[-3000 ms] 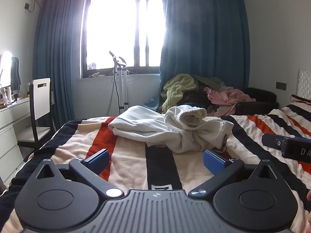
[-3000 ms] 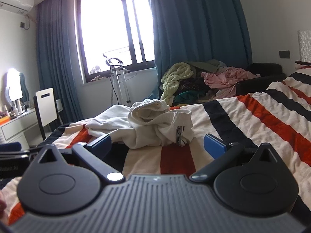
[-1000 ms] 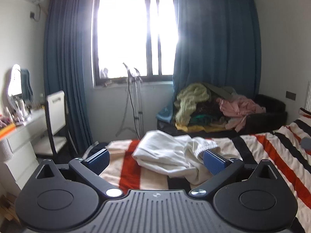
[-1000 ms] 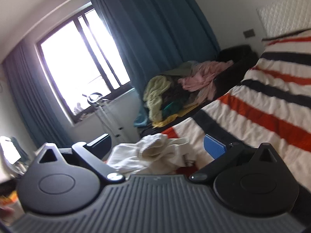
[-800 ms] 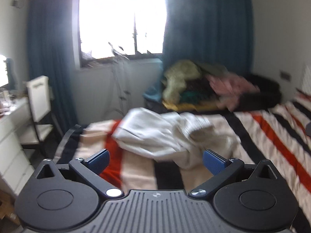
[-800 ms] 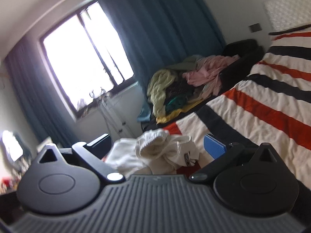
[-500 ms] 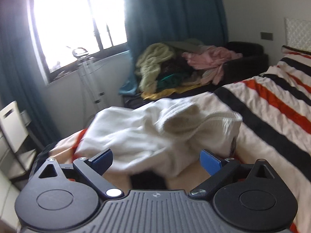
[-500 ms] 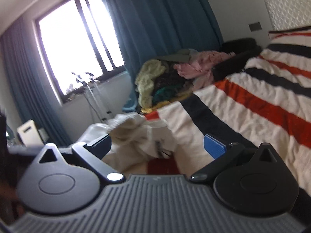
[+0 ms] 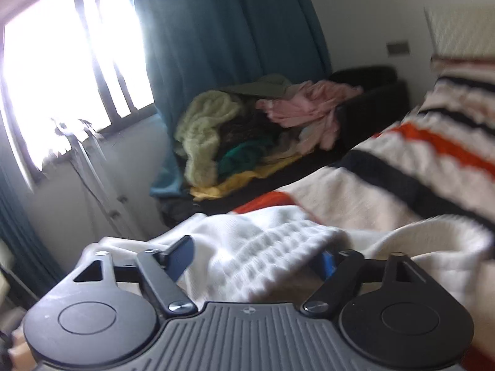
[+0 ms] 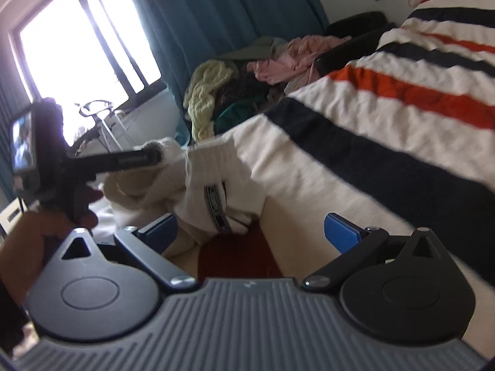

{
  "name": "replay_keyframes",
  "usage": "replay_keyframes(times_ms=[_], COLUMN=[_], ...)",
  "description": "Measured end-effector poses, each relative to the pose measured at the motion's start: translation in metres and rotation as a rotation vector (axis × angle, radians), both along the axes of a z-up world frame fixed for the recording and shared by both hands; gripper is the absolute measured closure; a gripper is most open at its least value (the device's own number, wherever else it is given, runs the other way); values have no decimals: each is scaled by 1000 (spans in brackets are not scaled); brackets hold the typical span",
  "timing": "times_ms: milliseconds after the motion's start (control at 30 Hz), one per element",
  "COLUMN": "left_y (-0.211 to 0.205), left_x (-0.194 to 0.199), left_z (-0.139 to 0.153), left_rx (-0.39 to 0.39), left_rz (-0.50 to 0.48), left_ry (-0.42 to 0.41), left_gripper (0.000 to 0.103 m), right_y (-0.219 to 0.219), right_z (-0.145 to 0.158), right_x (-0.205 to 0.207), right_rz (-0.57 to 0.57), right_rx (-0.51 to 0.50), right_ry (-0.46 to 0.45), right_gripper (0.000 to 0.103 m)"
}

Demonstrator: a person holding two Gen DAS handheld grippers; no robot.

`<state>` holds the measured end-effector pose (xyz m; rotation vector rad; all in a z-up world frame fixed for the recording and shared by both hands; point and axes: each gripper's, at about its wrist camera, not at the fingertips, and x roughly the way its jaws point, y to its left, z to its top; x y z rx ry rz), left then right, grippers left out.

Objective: Fold clothes

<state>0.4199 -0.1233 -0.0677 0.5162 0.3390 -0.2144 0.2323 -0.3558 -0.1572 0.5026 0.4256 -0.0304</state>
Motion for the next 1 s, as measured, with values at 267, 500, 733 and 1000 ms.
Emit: replay_keyframes(times_ms=[267, 500, 733, 1000], left_y=[-26, -6, 36, 117], left_x=[-1, -85, -227, -350], left_z=[34, 120, 170, 150], left_rx=[-57, -178, -294, -370], left_rz=[25, 60, 113, 223], left_ry=[-33, -108, -144, -83], left_gripper=[85, 94, 94, 94], right_y=[0, -7, -23, 2], right_z=[-21, 16, 42, 53], right_x=[23, -3, -57, -120], right_rz=[18, 16, 60, 163], right_rx=[48, 46, 86, -92], right_ry=[-55, -208, -203, -71], right_gripper=[0, 0, 8, 27])
